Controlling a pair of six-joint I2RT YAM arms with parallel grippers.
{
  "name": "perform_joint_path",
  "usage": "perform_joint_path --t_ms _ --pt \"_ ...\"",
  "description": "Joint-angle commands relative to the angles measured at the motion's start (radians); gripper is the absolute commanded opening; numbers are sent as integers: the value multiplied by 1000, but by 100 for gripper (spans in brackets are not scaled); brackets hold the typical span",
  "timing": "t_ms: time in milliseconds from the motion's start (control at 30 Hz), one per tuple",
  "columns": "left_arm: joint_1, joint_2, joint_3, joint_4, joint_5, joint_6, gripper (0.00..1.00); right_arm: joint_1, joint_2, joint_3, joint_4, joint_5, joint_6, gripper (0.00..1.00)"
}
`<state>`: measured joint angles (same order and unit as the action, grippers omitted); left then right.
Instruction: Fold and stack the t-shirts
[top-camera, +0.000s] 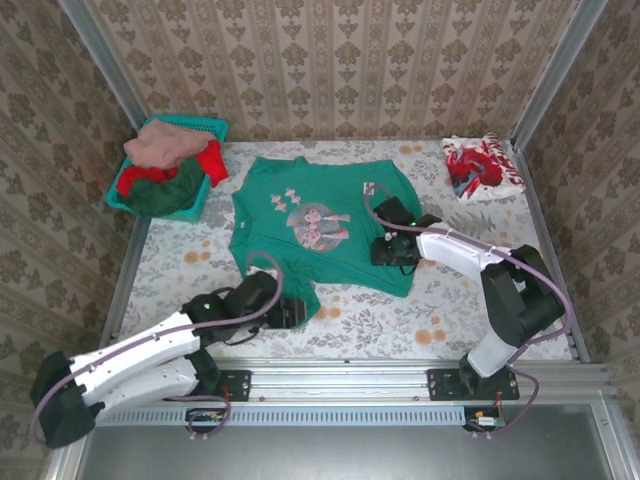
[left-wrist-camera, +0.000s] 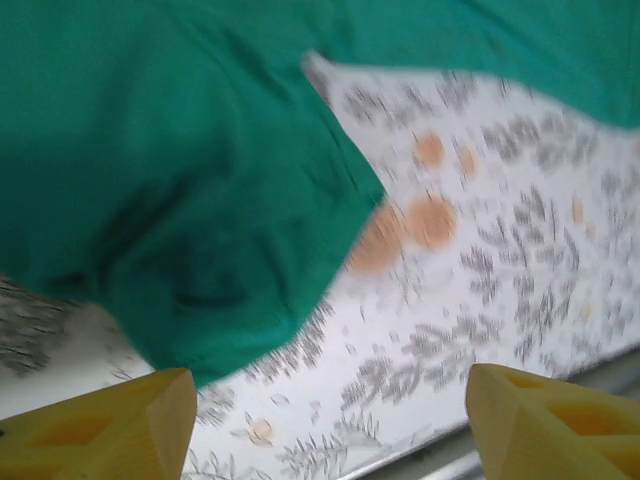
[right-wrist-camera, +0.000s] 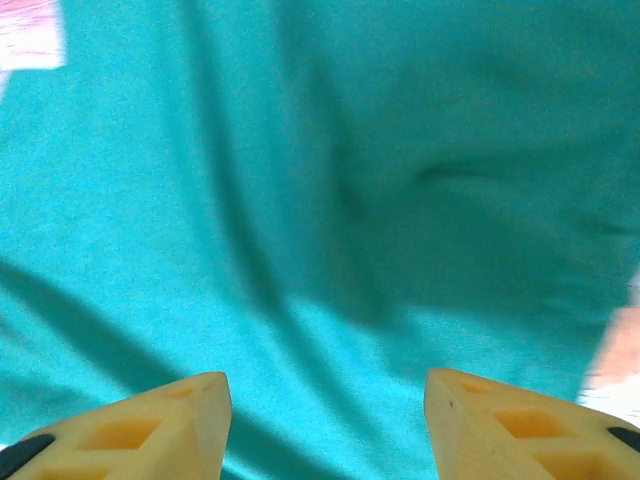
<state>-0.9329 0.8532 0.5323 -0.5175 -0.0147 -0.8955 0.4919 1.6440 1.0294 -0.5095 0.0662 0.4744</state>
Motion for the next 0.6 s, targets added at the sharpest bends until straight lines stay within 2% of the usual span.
perform_joint_path --t_ms 0,67,133,233,367,500,567 --pt "201 40 3 8 61 77 79 31 64 5 38 -31 47 55" --pt "303 121 56 21 74 150 80 30 82 -10 36 -12 59 55" --pt "355 206 123 -3 25 204 80 14 80 -36 22 5 72 55" --pt "432 314 169 41 44 257 81 -55 65 -80 -19 15 87 56" --pt "503 421 198 69 50 304 81 -144 -10 -155 26 -83 84 56" --pt "539 519 257 94 71 363 82 -165 -27 -112 -67 18 48 57" --pt "539 594 327 61 63 395 82 -207 -38 -96 -92 27 15 58"
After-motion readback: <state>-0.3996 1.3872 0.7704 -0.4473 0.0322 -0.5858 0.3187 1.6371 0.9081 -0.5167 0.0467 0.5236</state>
